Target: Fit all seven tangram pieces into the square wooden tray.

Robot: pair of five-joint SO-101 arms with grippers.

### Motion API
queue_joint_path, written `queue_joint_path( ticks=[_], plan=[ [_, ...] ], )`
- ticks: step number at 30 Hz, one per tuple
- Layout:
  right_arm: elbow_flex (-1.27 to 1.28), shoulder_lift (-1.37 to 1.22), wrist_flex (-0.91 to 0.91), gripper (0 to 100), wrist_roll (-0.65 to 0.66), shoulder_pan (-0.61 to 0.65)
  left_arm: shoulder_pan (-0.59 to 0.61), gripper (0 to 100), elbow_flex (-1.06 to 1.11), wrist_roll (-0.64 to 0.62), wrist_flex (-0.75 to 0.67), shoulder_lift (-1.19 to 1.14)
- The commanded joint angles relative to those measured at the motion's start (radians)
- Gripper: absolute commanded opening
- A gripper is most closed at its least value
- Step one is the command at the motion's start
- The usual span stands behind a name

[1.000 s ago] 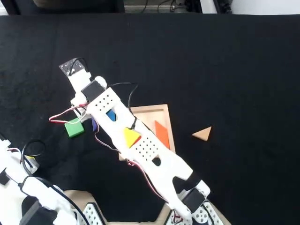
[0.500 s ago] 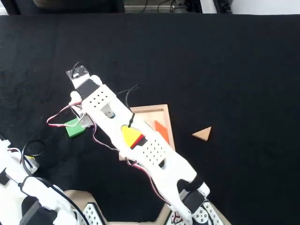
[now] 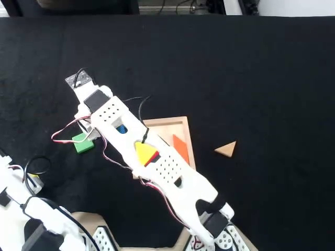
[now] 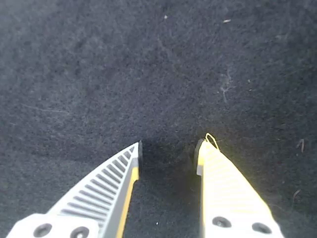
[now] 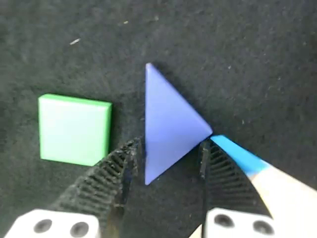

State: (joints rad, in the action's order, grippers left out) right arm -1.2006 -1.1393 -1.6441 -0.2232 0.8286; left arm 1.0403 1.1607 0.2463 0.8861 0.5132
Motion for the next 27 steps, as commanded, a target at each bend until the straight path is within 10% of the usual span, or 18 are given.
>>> queue_joint_path(
  ticks=[1,27],
  plan=[
    [-0.124,-0.019,0.006,19.8,0.114,-0.006,-0.013,20,0.001,-0.006,-0.009,0.018],
    [-0.255,-0.145,0.006,24.0,0.322,-0.008,-0.013,20,0.001,-0.006,-0.009,0.018]
  ],
)
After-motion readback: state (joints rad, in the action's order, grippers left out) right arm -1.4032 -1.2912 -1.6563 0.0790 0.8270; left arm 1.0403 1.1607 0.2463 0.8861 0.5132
